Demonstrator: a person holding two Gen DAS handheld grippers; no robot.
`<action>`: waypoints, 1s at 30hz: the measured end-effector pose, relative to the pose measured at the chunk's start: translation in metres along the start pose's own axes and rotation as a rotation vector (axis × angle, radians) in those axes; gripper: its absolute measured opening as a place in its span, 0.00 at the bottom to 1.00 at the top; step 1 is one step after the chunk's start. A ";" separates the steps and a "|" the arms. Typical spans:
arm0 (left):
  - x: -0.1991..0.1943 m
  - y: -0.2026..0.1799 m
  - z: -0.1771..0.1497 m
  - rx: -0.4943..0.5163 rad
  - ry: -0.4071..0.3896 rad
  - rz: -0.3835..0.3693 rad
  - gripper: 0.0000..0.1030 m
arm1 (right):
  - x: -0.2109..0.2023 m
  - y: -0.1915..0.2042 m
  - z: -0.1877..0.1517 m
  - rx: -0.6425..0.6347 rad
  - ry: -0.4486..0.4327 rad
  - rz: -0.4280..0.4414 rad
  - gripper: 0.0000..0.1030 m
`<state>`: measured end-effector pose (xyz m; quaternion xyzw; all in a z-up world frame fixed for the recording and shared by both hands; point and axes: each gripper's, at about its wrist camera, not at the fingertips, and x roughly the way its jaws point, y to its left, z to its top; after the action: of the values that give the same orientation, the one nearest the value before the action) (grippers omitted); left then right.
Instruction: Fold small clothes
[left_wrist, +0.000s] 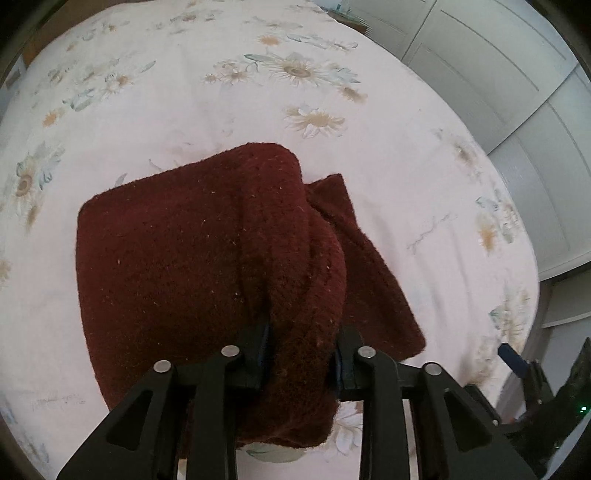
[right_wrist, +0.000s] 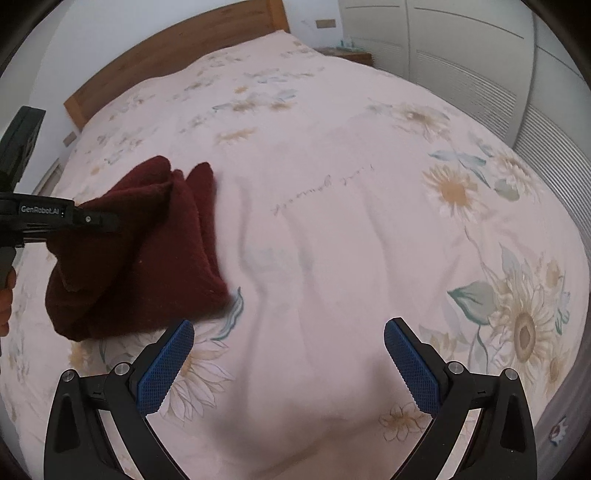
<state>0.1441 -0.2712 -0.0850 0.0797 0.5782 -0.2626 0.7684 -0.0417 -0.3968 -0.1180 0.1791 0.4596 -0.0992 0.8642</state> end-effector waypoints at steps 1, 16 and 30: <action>0.002 -0.002 0.000 0.002 0.003 0.009 0.27 | 0.000 0.000 0.000 0.001 0.001 0.002 1.00; -0.065 0.041 0.006 -0.126 -0.043 -0.038 0.95 | -0.020 0.042 0.021 -0.117 -0.026 0.042 1.00; -0.097 0.128 -0.065 -0.172 -0.078 0.058 0.99 | 0.011 0.157 0.119 -0.269 0.126 0.153 0.99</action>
<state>0.1337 -0.1050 -0.0382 0.0197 0.5659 -0.1925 0.8015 0.1070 -0.3004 -0.0316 0.1021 0.5072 0.0409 0.8548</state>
